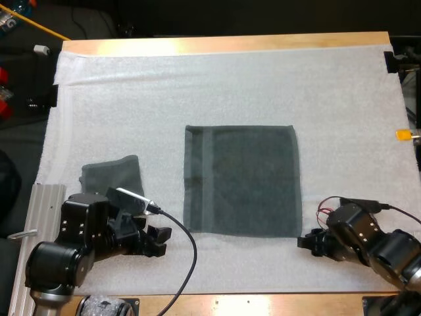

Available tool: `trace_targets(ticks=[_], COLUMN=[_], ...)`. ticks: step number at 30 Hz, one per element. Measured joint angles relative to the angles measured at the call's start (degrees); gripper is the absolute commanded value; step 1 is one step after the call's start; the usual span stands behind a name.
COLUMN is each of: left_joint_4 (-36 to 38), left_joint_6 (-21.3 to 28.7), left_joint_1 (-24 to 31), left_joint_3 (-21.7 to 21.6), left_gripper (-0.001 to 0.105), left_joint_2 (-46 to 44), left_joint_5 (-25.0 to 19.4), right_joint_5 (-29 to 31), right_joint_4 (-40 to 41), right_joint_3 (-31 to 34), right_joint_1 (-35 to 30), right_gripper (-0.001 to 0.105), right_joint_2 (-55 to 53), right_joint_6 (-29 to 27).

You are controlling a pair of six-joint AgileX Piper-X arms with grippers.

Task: Pick towel from pile, fold and stack

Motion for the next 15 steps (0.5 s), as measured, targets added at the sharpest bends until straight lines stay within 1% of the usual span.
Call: trace_targets(ticks=[5,9,15], left_joint_4=[0.00,-0.23,-0.23], left_joint_6=[0.00,0.00,0.00], left_joint_1=[0.00,0.00,0.00], left_joint_3=[1.53,1.52,1.52], left_gripper=[0.061,0.061,0.061], left_joint_2=[0.00,0.00,0.00], left_joint_5=[0.52,1.12,3.46], right_joint_5=[-2.14,-2.31,-2.32], right_joint_4=[-4.72,-8.24,-14.42], right_joint_3=[1.86,2.02,2.02], right_joint_1=[0.00,0.00,0.00], right_gripper=[0.051,0.051,0.051], right_joint_2=[2.58,6.41,12.69], right_joint_6=[1.13,3.07,4.75])
